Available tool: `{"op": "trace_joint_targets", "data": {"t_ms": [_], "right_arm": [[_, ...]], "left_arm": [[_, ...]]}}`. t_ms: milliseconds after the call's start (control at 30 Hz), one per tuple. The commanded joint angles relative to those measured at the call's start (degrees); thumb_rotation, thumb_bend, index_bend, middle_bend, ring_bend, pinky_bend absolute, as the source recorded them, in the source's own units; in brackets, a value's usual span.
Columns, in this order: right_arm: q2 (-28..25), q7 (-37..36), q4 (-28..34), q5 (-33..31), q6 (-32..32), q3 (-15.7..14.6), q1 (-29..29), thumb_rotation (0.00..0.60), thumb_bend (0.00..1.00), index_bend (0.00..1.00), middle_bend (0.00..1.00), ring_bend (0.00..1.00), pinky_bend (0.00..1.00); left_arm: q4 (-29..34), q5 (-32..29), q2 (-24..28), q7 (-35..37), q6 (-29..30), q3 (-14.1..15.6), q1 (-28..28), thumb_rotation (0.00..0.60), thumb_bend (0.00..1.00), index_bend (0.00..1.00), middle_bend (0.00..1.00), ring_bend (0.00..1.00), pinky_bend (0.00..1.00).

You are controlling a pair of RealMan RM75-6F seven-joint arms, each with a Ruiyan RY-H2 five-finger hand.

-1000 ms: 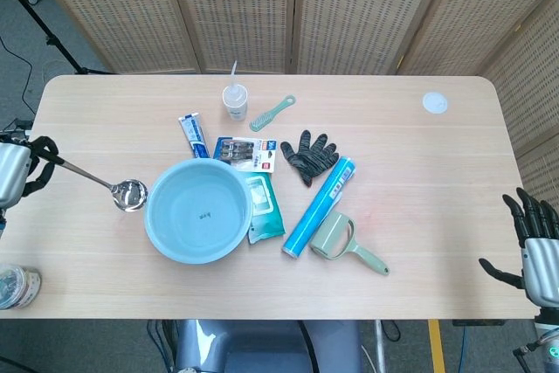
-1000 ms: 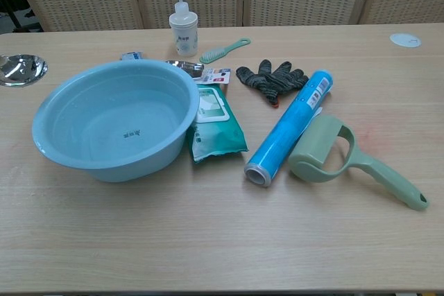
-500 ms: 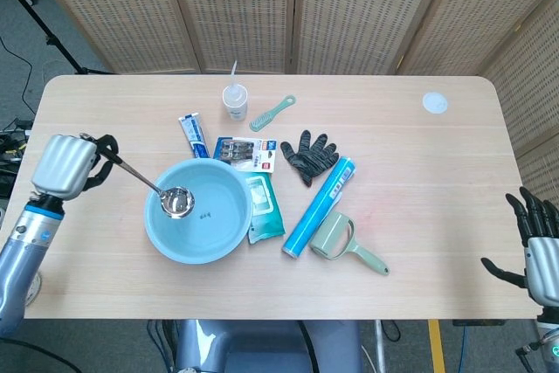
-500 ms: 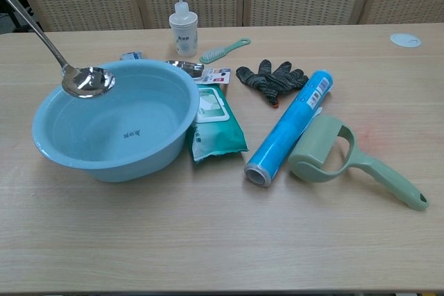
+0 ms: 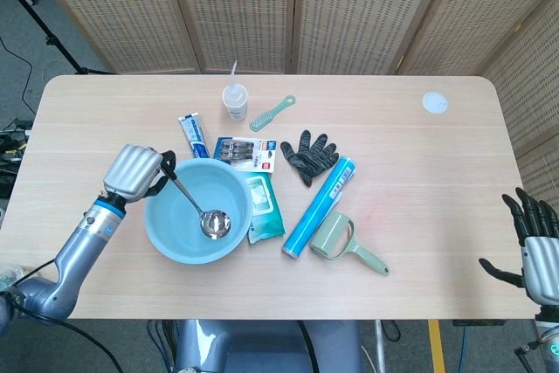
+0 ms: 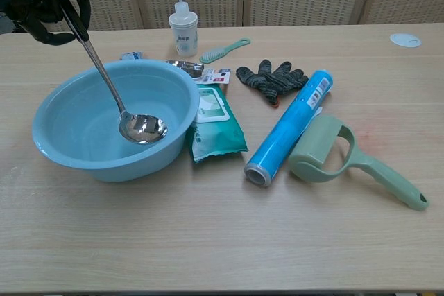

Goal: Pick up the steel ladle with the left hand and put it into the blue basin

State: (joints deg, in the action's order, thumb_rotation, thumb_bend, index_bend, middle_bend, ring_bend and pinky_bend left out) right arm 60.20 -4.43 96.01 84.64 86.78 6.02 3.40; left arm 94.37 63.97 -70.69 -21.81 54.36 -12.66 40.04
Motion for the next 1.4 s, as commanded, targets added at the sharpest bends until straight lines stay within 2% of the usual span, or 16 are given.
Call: {"op": "trace_joint_targets", "data": {"t_ms": [33, 267, 500, 767, 1000, 1400], "right_arm": [[0.01, -0.01, -0.01, -0.07, -0.02, 0.02, 0.01, 0.6, 0.0, 0.02, 0.0, 0.0, 0.0], [0.09, 0.03, -0.19, -0.38, -0.38, 0.07, 0.15, 0.6, 0.0, 0.02, 0.0, 0.0, 0.0], [0.26, 0.09, -0.55, -1.11, -0.88, 0.31, 0.37, 0.6, 0.0, 0.02, 0.0, 0.0, 0.0], [0.31, 0.16, -0.6, -1.23, -1.15, 0.27, 0.47, 0.6, 0.0, 0.02, 0.0, 0.0, 0.0], [0.32, 0.4, -0.12, -0.56, -0.99, -0.09, 0.41, 0.6, 0.0, 0.02, 0.0, 0.0, 0.0], [0.32, 0.94, 0.69, 0.69, -0.8, -0.83, 0.28, 0.6, 0.0, 0.02, 0.0, 0.0, 0.0]], "left_arm": [[-2.16, -6.57, -2.76, -3.86, -3.47, 0.2, 3.05, 0.6, 0.57, 0.89, 0.99, 0.89, 0.79], [-6.54, -14.25, -6.37, -8.7, -4.86, 0.78, 6.61, 0.6, 0.57, 0.89, 0.99, 0.88, 0.79], [-10.67, -14.98, -9.48, -7.6, -3.77, 0.49, 7.91, 0.6, 0.58, 0.89, 0.99, 0.88, 0.79], [-12.24, -5.29, -9.95, 0.41, 2.33, -0.05, 5.77, 0.6, 0.57, 0.89, 0.99, 0.88, 0.79], [-9.79, 3.42, -6.64, 9.11, 6.84, 0.97, 2.36, 0.6, 0.56, 0.89, 0.99, 0.88, 0.79], [-3.81, 7.1, -0.2, 12.24, 9.87, 1.51, -0.92, 0.6, 0.56, 0.89, 0.99, 0.88, 0.79]]}}
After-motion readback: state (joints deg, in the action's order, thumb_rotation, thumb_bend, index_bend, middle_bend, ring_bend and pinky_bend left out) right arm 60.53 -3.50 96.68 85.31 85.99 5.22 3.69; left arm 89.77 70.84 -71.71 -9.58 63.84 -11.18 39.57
